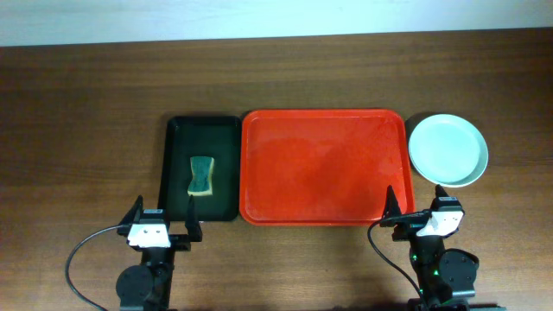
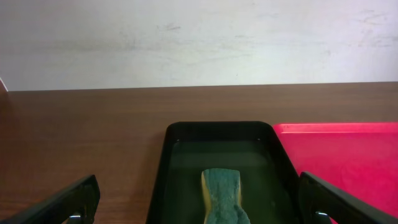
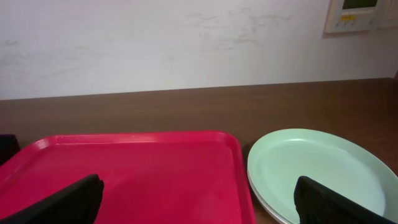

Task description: Clean dirty plates on tray and stack at the side

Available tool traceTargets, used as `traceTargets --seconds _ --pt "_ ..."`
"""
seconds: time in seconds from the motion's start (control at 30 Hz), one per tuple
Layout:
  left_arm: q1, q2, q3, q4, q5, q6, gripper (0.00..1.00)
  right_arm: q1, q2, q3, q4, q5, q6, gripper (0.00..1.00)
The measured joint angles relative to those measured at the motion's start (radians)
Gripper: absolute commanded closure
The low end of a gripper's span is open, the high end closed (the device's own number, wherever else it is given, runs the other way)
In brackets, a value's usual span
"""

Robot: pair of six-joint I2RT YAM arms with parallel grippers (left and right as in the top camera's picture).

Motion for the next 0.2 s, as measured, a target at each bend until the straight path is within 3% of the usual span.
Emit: traceTargets --seconds 0.2 --pt "0.000 0.000 0.000 0.000 0.000 0.000 0.01 0.000 0.000 0.000 0.000 0.000 0.000 0.02"
